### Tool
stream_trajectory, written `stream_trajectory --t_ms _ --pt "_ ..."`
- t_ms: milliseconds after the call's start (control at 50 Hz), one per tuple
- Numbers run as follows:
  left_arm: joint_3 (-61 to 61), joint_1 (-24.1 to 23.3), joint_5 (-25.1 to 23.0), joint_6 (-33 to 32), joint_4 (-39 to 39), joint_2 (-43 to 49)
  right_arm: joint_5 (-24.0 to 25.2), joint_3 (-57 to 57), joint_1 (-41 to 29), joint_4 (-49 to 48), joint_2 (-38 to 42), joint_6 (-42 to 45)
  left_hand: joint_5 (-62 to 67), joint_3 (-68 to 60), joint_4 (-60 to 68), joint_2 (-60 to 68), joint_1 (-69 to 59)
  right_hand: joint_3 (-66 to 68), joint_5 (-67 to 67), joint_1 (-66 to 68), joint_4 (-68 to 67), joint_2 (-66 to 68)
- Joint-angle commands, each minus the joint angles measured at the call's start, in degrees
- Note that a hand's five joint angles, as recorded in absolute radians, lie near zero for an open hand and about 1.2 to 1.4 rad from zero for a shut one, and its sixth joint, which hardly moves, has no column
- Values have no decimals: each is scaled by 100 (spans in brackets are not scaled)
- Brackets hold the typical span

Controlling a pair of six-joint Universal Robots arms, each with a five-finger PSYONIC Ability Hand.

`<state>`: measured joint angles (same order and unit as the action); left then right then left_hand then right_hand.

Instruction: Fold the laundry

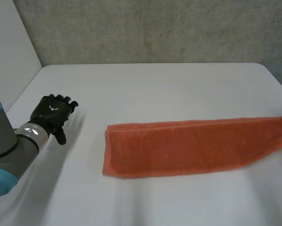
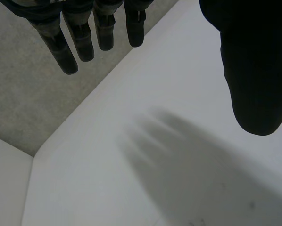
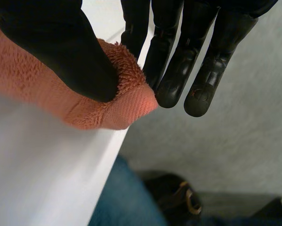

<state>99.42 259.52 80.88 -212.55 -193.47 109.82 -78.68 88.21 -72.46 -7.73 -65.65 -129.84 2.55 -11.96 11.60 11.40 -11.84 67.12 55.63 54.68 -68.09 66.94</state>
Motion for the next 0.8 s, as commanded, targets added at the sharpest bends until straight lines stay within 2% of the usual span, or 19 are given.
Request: stream_trajectory --t_ms 20,80,120,180,200,300,360,380,400,420,440,540,600,680,720,760,800 --pt "-1 2 6 20 3 -92 81 -181 -1752 61 -598 -568 19 -78 114 133 -90 1288 1437 2532 -1191 1306" --pt "7 2 15 29 3 -128 125 -172 -2525 9 -756 -718 19 -78 114 133 -90 1288 1437 2532 -1191 1306" --pt "16 2 24 38 3 -145 309 -111 -3629 -105 -800 -736 19 -78 114 133 -90 1288 1437 2532 -1191 1306" --pt "69 2 15 38 3 -163 511 -23 -4423 -237 -783 -727 19 -78 114 133 -90 1288 1437 2532 -1191 1306" --pt "95 2 15 38 3 -171 651 56 -4896 -359 -757 -710 2 -61 98 117 -73 1288 1437 2532 -1191 1306" --pt "130 -7 15 47 3 -198 837 241 -5805 -729 -178 -631 2 -61 97 117 -73 1288 1437 2532 -1191 1306" --pt "139 -25 15 47 3 -198 828 250 -6025 -756 139 -552 2 -61 97 117 -73 -348 -199 896 444 -329" --pt "139 -33 15 47 3 -198 785 258 -6078 -756 279 -499 2 -61 97 117 -73 -2087 -1938 -842 2183 -2068" --pt "139 -33 15 38 3 -198 784 259 -6078 -756 281 -499 2 -61 97 117 -73 -2104 -1955 -859 2200 -2085" --pt "139 -42 15 38 3 -198 758 259 -6078 -756 315 -490 2 -61 97 117 -73 -3370 -3221 -2125 3466 -3351" --pt "148 -42 15 47 3 -198 662 267 -6035 -756 324 -490 2 -61 97 117 -73 -5712 -5563 -4468 5809 -5694" --pt "183 -69 6 47 3 -198 -67 460 -5570 -712 105 -639 2 -61 97 117 -73 -5712 -5563 -4468 5809 -5694" --pt "183 -77 6 47 3 -198 -332 820 -4937 -537 -298 -788 2 -61 97 117 -73 -5712 -5563 -4468 5809 -5694" --pt "183 -86 6 47 3 -198 -244 1155 -4575 -440 -528 -973 -15 -44 81 100 -56 -5712 -5563 -4468 5809 -5694" --pt "183 -86 6 47 3 -198 -25 1592 -4164 -387 -607 -1201 -15 -44 81 100 -56 -5712 -5563 -4468 5809 -5694" --pt "183 -86 -2 47 3 -198 46 1691 -4048 -378 -616 -1246 -15 -44 81 100 -56 -5712 -5563 -4468 5809 -5694" --pt "183 -95 6 47 -6 -198 326 2085 -3497 -343 -642 -1290 -15 -44 81 100 -56 -4865 -4716 -3621 4961 -4846"
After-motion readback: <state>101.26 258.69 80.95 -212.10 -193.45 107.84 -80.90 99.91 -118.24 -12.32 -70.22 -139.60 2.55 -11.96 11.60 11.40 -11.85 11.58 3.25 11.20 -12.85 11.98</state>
